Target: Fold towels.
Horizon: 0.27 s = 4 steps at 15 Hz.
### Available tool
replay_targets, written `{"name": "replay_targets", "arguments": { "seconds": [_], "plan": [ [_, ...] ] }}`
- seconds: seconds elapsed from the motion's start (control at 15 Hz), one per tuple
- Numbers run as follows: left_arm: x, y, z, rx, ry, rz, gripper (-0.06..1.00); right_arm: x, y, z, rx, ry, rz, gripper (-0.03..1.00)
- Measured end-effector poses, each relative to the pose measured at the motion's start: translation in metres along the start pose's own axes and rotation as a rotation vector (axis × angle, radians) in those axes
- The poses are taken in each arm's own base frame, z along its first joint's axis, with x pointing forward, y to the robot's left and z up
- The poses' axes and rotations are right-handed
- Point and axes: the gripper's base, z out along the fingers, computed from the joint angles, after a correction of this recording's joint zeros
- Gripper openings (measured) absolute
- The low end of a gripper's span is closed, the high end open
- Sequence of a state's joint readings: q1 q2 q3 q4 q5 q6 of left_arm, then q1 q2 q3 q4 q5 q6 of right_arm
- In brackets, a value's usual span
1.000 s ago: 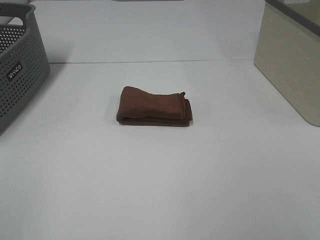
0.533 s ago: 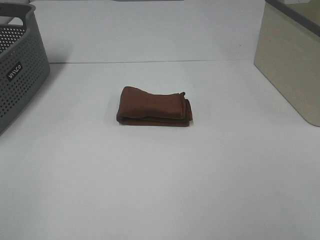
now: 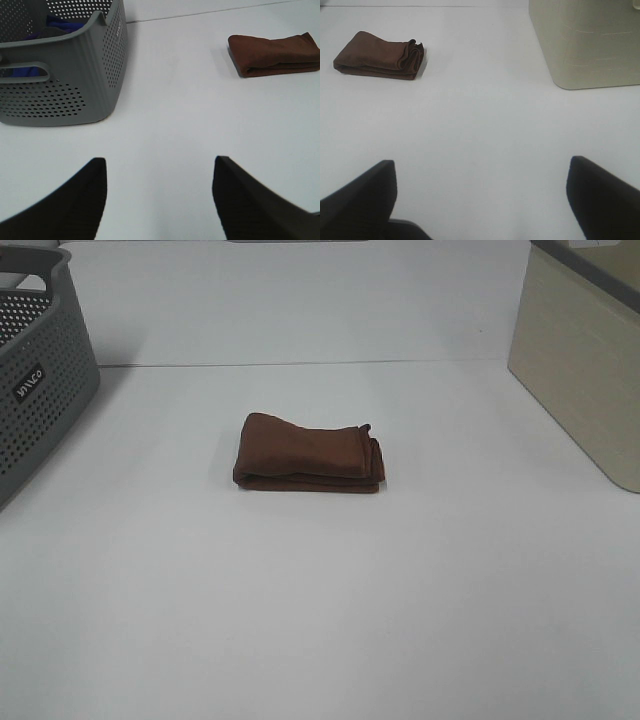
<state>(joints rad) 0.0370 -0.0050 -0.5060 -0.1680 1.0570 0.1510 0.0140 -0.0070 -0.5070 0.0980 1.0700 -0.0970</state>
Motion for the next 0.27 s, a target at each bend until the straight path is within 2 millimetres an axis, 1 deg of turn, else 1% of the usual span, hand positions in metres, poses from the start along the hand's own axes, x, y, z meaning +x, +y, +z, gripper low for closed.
{"name": "replay_targets", "arguments": {
  "seconds": [0.27],
  "plan": [
    [0.0000, 0.0000, 0.0000, 0.000, 0.000, 0.000, 0.60, 0.0000, 0.0000, 0.0000, 0.000, 0.000, 0.000, 0.86]
  ]
}}
